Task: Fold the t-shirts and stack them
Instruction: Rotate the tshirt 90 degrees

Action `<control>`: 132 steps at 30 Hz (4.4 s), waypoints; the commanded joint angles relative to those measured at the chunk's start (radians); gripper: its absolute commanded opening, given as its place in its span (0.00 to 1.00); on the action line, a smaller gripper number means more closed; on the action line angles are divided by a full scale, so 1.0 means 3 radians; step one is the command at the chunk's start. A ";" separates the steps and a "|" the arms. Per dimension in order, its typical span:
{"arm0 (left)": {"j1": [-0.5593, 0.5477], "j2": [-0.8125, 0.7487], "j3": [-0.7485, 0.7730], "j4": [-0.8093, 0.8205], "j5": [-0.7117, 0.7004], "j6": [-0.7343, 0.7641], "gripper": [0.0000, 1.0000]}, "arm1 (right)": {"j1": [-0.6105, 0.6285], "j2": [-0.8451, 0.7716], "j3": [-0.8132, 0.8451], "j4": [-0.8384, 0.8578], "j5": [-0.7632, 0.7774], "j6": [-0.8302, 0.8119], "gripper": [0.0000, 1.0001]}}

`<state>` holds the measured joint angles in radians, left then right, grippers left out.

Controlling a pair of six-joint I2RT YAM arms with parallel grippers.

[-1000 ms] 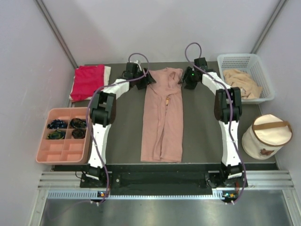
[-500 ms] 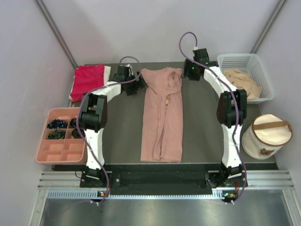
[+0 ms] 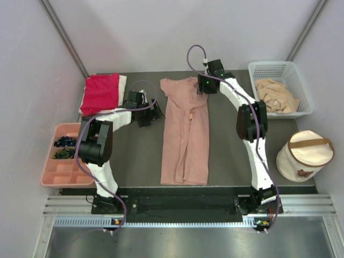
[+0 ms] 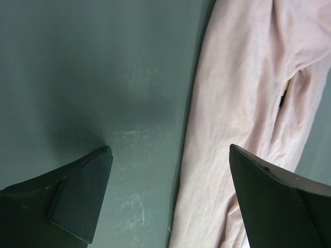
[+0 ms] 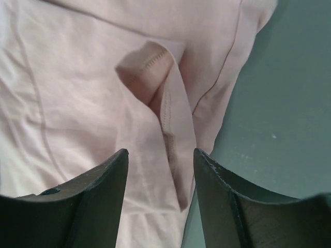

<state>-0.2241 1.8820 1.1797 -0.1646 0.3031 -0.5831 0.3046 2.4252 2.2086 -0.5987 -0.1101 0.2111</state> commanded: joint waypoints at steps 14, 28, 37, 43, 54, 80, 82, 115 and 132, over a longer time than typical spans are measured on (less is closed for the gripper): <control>-0.0005 -0.0322 -0.0256 0.0140 0.0017 -0.0030 0.99 | 0.0033 0.0164 0.0221 0.0124 -0.0303 0.0032 0.51; -0.0005 -0.0306 -0.0282 0.0124 -0.0003 -0.0045 0.99 | 0.0033 0.0118 0.0093 0.0165 -0.0390 0.0053 0.26; -0.0005 -0.0270 -0.0322 0.0124 0.0012 -0.0061 0.99 | 0.0033 0.0026 -0.0060 0.0191 -0.0293 0.0032 0.00; -0.0005 -0.0281 -0.0328 0.0109 0.0017 -0.0066 0.99 | 0.0023 -0.0235 -0.0361 0.0308 -0.0109 0.0048 0.00; -0.0005 -0.0301 -0.0328 0.0089 0.0023 -0.0066 0.99 | -0.0008 -0.0419 -0.0510 0.0247 0.0050 0.0079 0.00; -0.0010 -0.0653 -0.0394 -0.0131 0.0053 -0.0066 0.99 | -0.0018 -0.1278 -0.1338 0.0232 0.0709 0.0370 0.62; -0.0010 -0.0751 -0.0460 -0.0167 0.0074 -0.0066 0.99 | -0.0018 -0.1528 -0.1577 0.0211 0.0684 0.0461 0.63; -0.1104 -0.3517 -0.2500 -0.1001 -0.0228 -0.0986 0.98 | 0.2436 -0.4433 -0.4784 -0.0714 0.1302 0.3509 0.63; -0.1482 -0.3400 -0.2710 -0.0735 -0.0422 -0.1257 0.94 | 0.3060 -0.3330 -0.3580 -0.0862 0.1584 0.3019 0.60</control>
<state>-0.6605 0.8543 0.3424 -0.4080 0.2115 -0.9497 1.1660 1.2991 0.9440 -0.8299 0.2974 1.2098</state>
